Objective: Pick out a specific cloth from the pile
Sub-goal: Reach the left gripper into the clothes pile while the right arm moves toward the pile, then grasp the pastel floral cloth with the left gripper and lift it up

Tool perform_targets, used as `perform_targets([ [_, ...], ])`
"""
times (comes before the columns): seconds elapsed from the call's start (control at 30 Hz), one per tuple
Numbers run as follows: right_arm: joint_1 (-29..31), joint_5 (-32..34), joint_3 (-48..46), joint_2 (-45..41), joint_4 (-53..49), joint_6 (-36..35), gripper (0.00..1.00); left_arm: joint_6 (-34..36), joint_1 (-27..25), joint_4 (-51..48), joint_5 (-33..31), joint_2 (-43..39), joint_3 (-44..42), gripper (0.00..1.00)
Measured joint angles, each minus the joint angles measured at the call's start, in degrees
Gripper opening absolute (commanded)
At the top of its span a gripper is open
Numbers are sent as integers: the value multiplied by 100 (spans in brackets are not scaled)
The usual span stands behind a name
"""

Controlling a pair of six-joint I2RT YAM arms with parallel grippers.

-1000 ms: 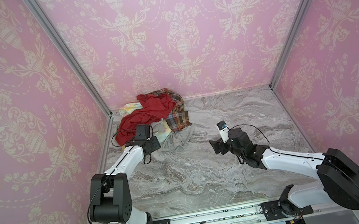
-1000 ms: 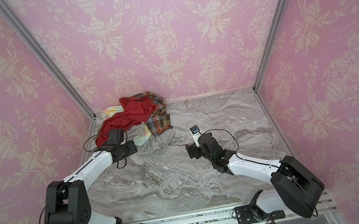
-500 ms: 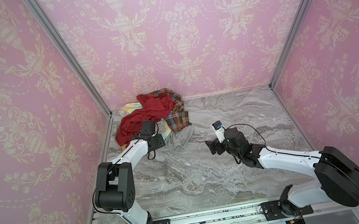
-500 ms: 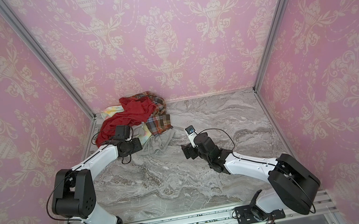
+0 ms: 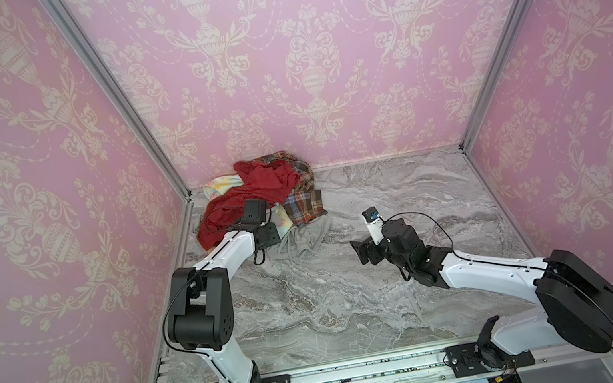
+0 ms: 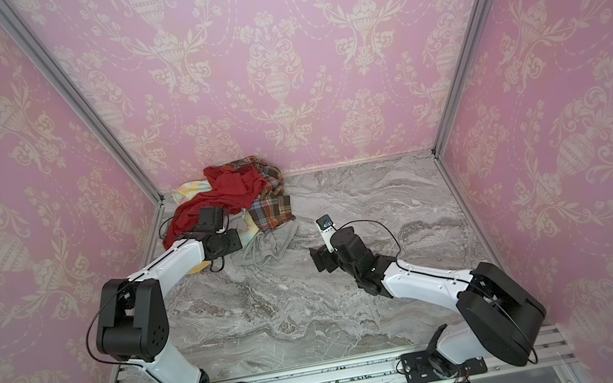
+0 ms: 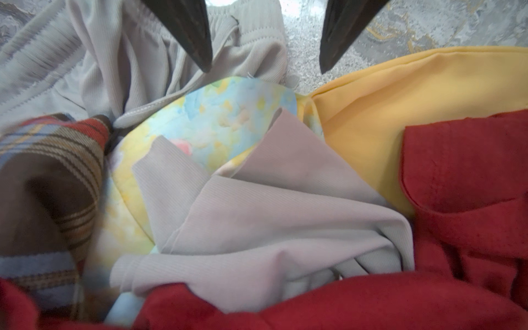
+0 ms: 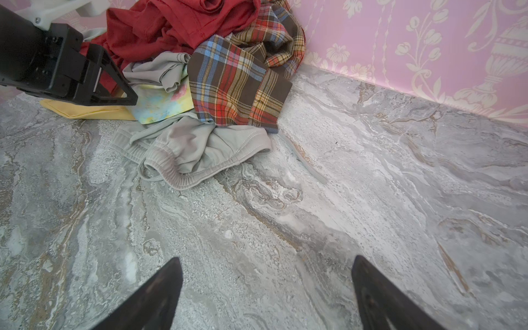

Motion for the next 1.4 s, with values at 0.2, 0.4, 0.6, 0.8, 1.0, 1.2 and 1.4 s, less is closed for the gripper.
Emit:
perform_targets([
  [0.2,0,44,0,92,-2,-2,94,20,0,17,-2,345,111,57],
  [0.4,0,109,0,98,-2,-22,94,50,0,195,-107,684,339,42],
  [0.6,0,214,-2,98,-2,-22,94,81,0,369,-149,966,614,3],
  [0.8,0,315,-2,98,-2,-24,93,61,0,400,-151,979,643,0],
  [1.0,0,367,-2,98,-2,-24,94,59,0,391,-90,573,640,0],
  [1.2,0,365,2,103,-4,-24,94,55,7,404,46,-151,640,0],
  [1.4,0,365,74,105,-13,-24,94,35,7,393,107,-459,673,0],
])
